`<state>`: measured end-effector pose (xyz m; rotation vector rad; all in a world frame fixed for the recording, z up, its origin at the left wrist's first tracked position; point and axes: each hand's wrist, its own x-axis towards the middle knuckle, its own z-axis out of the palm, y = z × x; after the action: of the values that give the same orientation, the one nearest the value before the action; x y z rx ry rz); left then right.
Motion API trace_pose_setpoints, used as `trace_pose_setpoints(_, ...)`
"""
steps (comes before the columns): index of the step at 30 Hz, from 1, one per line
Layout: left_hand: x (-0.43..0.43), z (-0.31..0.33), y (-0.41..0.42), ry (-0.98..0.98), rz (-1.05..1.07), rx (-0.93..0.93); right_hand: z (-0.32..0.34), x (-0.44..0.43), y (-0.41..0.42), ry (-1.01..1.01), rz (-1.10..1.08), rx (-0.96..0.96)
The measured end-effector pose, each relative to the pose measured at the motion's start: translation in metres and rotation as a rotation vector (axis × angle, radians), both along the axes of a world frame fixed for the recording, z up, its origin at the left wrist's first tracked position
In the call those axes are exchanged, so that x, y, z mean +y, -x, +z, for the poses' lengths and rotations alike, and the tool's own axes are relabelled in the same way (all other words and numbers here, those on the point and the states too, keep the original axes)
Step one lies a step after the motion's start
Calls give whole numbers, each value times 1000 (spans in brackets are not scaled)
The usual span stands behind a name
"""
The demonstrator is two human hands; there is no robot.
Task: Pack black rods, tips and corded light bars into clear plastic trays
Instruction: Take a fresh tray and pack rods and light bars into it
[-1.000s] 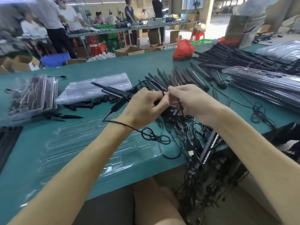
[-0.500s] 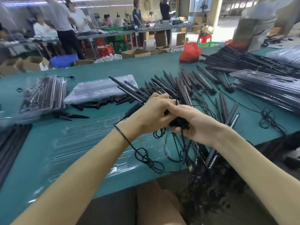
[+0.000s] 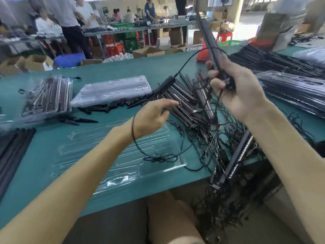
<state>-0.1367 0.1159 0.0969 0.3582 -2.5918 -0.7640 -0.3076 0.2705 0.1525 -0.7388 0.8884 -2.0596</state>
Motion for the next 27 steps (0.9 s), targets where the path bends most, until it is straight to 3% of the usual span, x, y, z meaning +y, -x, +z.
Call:
trace_pose_setpoints(1, -2, -2, -1, -123, 10, -31, 4, -1, 1, -5, -41, 33)
trace_pose_setpoints(5, -5, -7, -10, -930, 7, -92, 4, -10, -2, -56, -238, 152)
trace_pose_setpoints(9, -11, -15, -16, -1238, 257, 102, 2, -15, -4, 17, -383, 183)
trace_pose_setpoints(13, -14, -21, -18, -1274, 375, 61, 10, -19, 0, 14, -458, 282)
trace_pose_setpoints(16, -7, -18, -16, -1270, 193, -50, 4, -25, -3, -121, -428, 397)
trace_pose_setpoints(19, 1, -17, -8, -1135, 60, -110, -14, -34, -15, -239, -358, 479)
trace_pose_setpoints(22, 10, -18, 4, -1081, 128, 12, -35, -42, -29, -347, -289, 592)
trace_pose_setpoints(27, 15, -13, 26, -1421, 288, 352, -61, -55, -52, -417, -233, 731)
